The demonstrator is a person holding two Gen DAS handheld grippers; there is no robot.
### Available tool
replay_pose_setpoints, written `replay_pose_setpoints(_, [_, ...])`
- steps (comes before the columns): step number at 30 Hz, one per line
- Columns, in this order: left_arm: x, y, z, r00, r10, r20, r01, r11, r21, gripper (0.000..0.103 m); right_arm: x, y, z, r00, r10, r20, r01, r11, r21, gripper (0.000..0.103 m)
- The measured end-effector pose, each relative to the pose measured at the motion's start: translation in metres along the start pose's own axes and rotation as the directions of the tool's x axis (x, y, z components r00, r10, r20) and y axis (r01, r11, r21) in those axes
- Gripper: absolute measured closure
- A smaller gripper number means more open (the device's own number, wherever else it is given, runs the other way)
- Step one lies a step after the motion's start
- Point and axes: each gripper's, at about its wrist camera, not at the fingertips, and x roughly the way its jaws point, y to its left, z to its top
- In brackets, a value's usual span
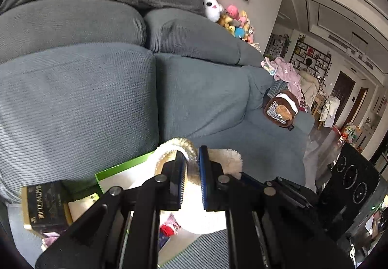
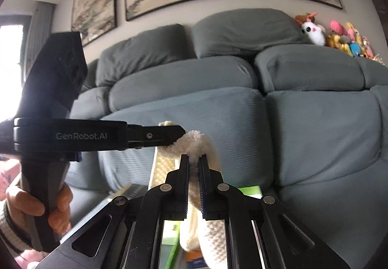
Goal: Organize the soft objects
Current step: 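Carry the cream towel into the green box and open both tools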
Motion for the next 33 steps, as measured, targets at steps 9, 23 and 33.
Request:
replay_pose_setpoints(9, [0.094, 0.05, -0.041, 0.979, 0.08, -0.19, -0.095, 0.993, -0.075, 0.095, 0.07, -0.046, -0.053, 0.977, -0.018, -0.214, 0.039, 0.995, 0.096, 0.094])
replay_pose_setpoints(23, [0.161, 0.079, -0.088, 0.896, 0.204, -0.394, -0.237, 0.971, -0.037, 0.077, 0.121, -0.066, -0.12, 0.861, -0.015, -0.509, 0.113, 0.98, 0.163, 0.094])
replay_pose_setpoints(33, [0.127, 0.08, -0.1, 0.901, 0.243, -0.36, -0.263, 0.965, -0.007, 0.006, 0.095, -0.056, -0.128, 0.857, -0.073, -0.51, 0.145, 0.984, 0.103, 0.032])
